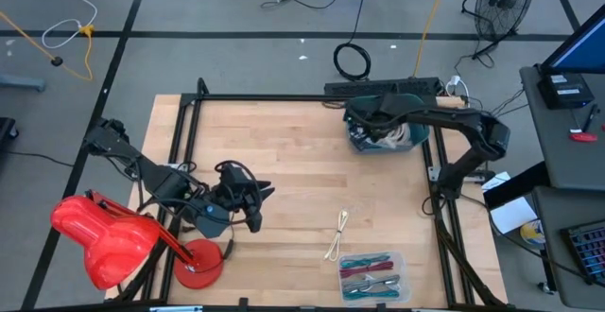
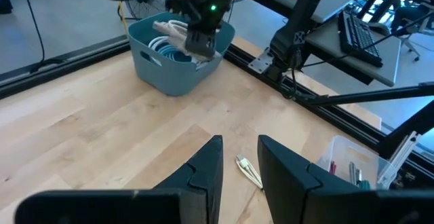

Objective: Pick & Place USB Port
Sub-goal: Put the brown HDMI cable into the blue bin, then put the brown charger cable into the transparent bin

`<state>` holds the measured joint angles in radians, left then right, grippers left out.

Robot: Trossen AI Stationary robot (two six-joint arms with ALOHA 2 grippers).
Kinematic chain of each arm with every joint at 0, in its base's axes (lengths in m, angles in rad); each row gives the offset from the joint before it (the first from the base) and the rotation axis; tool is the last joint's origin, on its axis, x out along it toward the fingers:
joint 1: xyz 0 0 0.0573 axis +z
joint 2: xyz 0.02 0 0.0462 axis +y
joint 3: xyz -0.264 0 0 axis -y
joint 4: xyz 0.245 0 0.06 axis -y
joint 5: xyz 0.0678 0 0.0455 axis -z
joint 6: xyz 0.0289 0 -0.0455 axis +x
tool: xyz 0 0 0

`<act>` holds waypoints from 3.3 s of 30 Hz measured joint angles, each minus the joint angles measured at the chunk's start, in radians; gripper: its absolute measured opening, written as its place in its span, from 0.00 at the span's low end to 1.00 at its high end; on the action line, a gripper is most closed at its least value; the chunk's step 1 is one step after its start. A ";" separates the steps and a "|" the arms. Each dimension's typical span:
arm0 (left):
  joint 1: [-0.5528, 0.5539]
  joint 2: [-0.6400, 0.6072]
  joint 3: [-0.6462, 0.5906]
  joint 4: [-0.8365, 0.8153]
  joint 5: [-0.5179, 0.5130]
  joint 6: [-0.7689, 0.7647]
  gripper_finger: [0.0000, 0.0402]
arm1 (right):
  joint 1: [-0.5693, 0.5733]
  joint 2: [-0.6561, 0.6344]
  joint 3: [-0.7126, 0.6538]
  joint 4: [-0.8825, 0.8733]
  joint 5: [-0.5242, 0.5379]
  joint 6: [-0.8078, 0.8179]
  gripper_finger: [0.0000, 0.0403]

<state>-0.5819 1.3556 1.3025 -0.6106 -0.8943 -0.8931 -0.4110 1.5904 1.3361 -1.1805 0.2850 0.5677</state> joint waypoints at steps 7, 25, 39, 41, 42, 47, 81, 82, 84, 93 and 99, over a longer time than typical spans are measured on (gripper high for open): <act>0.000 0.000 0.000 0.000 0.005 -0.004 0.24 | 0.056 0.111 0.106 0.007 0.006 -0.046 0.00; -0.023 0.000 0.000 -0.002 -0.001 -0.027 0.24 | 0.057 0.193 0.179 -0.096 0.042 -0.024 0.02; -0.025 0.000 0.000 -0.003 -0.005 -0.029 0.24 | 0.018 0.193 0.178 -0.121 0.052 -0.040 0.03; -0.029 0.000 0.000 -0.003 -0.005 -0.029 0.24 | 0.018 0.193 0.178 -0.119 0.055 -0.038 0.03; -0.030 0.000 0.000 -0.003 -0.005 -0.030 0.24 | 0.018 0.193 0.178 -0.120 0.055 -0.035 0.04; -0.036 0.000 0.000 -0.004 -0.008 -0.030 0.24 | 0.017 0.193 0.178 -0.119 0.049 -0.040 0.11; -0.021 0.000 0.000 -0.004 -0.005 -0.023 0.24 | 0.050 -0.163 0.178 0.512 -0.211 -0.006 0.43; -0.021 0.000 0.000 -0.004 -0.004 -0.023 0.24 | 0.057 -0.178 0.178 0.549 -0.238 -0.013 0.43; -0.021 0.000 0.000 -0.004 -0.004 -0.018 0.24 | 0.069 -0.199 0.178 0.641 -0.323 -0.018 0.43; -0.020 0.000 0.000 -0.008 0.005 0.002 0.24 | 0.240 -0.268 0.177 0.755 -0.812 0.003 0.42; -0.003 0.000 0.000 -0.008 0.022 0.019 0.24 | 0.461 -0.294 0.177 0.658 -0.748 0.028 0.42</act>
<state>-0.5849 1.3552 1.3029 -0.6182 -0.8721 -0.8743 0.0501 1.2961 1.5127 -0.5220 -0.4628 0.5958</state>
